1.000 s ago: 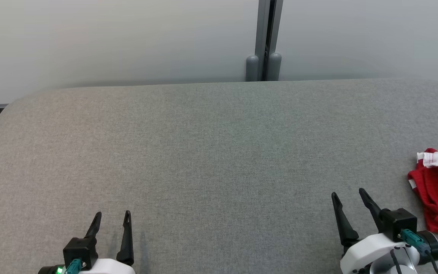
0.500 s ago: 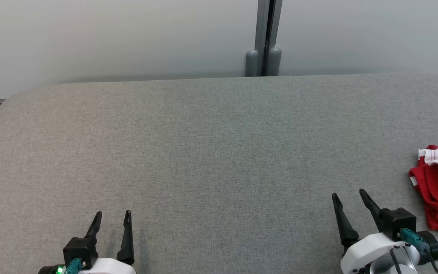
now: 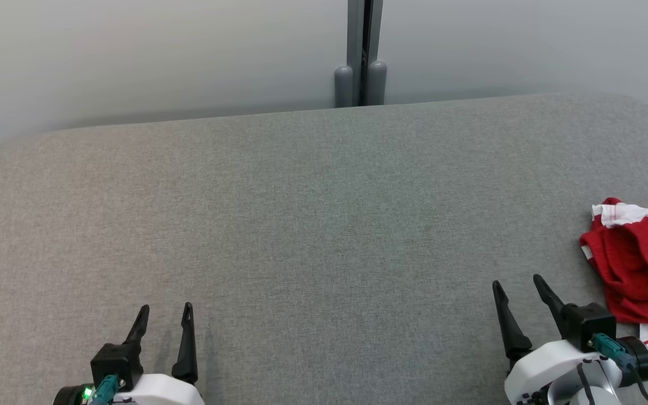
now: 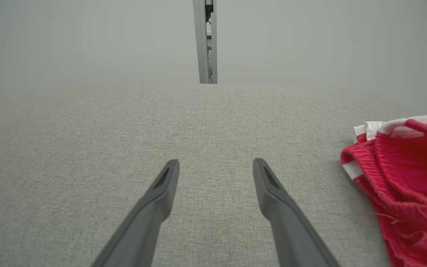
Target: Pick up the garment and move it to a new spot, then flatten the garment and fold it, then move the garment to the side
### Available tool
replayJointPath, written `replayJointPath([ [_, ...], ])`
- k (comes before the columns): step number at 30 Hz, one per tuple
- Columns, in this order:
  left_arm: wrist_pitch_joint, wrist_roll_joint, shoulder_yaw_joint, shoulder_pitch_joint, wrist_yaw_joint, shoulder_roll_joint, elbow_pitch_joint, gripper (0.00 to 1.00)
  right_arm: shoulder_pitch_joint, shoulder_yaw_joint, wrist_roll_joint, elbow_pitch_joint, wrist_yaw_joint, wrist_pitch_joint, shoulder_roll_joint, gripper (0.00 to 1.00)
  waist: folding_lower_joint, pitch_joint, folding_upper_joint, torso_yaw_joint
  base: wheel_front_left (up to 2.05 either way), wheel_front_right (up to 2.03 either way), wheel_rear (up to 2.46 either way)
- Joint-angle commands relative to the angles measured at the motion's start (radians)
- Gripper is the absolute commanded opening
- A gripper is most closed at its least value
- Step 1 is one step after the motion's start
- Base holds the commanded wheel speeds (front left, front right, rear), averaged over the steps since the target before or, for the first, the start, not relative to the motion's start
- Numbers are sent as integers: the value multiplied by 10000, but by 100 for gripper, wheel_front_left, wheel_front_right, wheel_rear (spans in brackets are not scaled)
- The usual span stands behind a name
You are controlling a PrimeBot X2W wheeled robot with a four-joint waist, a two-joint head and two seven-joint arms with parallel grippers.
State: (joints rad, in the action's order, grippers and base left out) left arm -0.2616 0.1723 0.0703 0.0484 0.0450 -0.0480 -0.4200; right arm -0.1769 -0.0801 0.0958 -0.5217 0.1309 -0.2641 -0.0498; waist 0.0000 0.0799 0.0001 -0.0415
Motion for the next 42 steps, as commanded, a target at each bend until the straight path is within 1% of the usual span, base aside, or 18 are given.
replayJointPath([
  [1,-42,84,-36,62,-14,-56,6,100,-86,-2,-41,42,-4,5,-37,100,0,2,-1,-1,0,0,0],
  [2,-40,167,-27,59,-88,-52,-6,100,-90,1,-82,35,-4,6,-39,100,0,4,-1,-4,0,0,0],
  [3,0,154,-8,-4,-85,-15,-23,0,-16,-9,-15,-9,0,-2,21,0,0,4,-1,-5,0,0,0],
  [7,93,215,-5,-155,-98,63,-317,0,230,19,88,-273,0,32,124,0,0,1,-1,-4,0,0,0],
  [23,867,3209,-399,32,-453,40,122,0,316,429,3271,381,0,827,91,0,0,-98,-1,50,0,0,0],
  [36,1386,5259,-657,157,-695,24,442,0,395,698,5450,847,-1,1357,66,0,0,-178,-1,93,0,0,0],
  [40,1495,5695,-715,179,-748,20,507,0,408,759,5910,941,0,1475,60,0,0,-197,-1,103,0,0,0],
  [42,1607,6113,-770,200,-799,17,569,0,422,820,6354,1027,0,1587,55,0,0,-215,-1,114,0,0,0],
])
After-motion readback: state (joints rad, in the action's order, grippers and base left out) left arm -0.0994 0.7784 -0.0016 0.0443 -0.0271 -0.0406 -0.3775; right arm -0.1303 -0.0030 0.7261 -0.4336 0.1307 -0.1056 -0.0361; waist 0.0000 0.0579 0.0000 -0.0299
